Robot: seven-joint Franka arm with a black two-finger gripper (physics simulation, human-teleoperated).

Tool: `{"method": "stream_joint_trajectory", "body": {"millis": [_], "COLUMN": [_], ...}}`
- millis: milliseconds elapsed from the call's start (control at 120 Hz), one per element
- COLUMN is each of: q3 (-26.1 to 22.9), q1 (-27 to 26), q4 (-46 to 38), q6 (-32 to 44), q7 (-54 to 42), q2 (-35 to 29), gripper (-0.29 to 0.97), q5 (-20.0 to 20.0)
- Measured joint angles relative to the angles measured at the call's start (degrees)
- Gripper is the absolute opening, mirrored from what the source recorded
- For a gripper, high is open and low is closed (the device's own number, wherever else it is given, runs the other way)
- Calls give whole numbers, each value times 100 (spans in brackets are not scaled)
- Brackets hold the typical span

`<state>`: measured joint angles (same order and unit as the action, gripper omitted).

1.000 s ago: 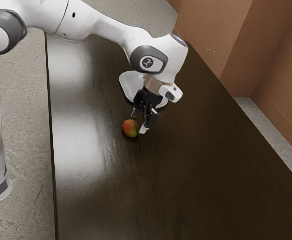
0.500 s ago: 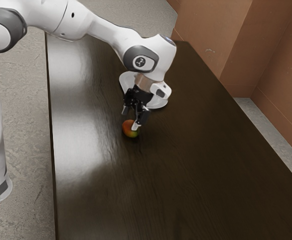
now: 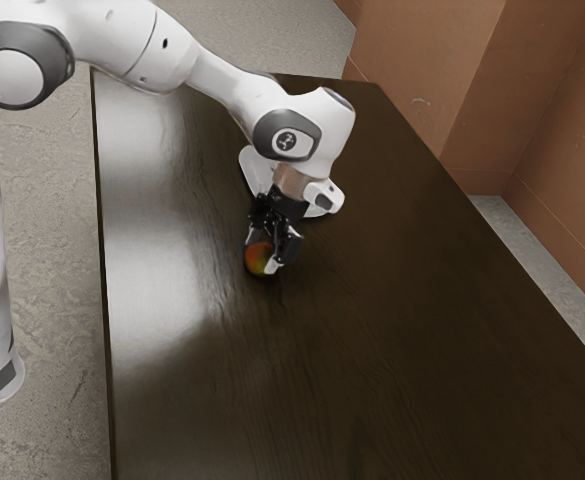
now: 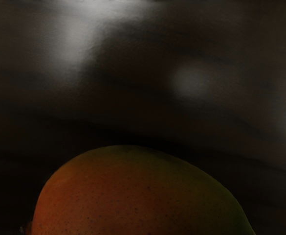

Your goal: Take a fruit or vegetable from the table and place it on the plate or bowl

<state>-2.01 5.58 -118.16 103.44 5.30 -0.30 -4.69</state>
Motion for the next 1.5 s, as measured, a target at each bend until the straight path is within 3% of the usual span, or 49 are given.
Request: {"method": "stream_joint_trajectory", "body": {"millis": [350, 467, 625, 750, 892, 958, 1125, 1367, 1500], "q3": [-4, -53, 82, 272, 310, 317, 315, 308, 306], "q1": [229, 281, 114, 135, 1516, 1863, 1942, 2078, 2067], "q4": [92, 306, 1724, 2773, 3279, 3505, 4099, 4239, 4273], "q6": [90, 73, -120, -367, -499, -531, -521, -421, -399], "q7": [11, 28, 4, -113, -293, -370, -557, -776, -913], "q2": [132, 87, 133, 445, 923, 1265, 2338, 2684, 2698], "gripper": [27, 21, 18, 24, 27, 28, 29, 31, 53], "q5": [-15, 43, 244, 326, 330, 319, 283, 237, 203]}}
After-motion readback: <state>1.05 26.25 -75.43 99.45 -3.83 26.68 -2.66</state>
